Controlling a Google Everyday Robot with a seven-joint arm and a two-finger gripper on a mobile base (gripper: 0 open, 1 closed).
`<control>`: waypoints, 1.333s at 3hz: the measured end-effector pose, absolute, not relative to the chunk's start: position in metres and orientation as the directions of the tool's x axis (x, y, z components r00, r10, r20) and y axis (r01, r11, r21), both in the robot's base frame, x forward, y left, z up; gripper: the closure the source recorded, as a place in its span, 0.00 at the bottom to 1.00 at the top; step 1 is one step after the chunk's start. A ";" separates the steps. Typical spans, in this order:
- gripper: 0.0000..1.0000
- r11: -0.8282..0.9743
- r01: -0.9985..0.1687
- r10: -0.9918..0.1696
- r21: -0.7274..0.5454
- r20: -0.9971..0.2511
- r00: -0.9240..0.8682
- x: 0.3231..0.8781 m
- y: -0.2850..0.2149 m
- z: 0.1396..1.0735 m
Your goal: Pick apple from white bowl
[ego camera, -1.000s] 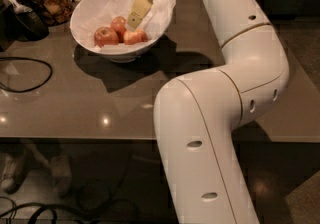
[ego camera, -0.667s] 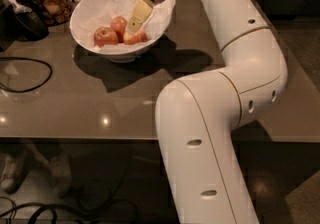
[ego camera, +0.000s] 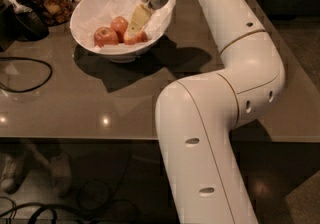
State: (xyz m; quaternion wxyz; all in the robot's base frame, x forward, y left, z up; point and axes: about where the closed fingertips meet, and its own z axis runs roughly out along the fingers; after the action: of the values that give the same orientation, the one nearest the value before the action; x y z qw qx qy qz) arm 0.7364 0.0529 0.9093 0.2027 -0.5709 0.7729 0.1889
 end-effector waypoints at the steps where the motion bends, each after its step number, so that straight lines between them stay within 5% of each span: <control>1: 0.35 0.277 -0.958 -0.804 0.078 -0.527 -0.276 0.736 0.055 0.904; 4: 0.33 0.264 -0.959 -0.811 0.099 -0.516 -0.276 0.738 0.065 0.891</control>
Offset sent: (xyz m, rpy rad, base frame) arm -0.0071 -0.0167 -0.0054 -0.0488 0.1166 0.0388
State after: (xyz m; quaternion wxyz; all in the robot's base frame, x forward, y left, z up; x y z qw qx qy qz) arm 0.7376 0.0649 0.8906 0.1849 -0.5724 0.7731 0.2010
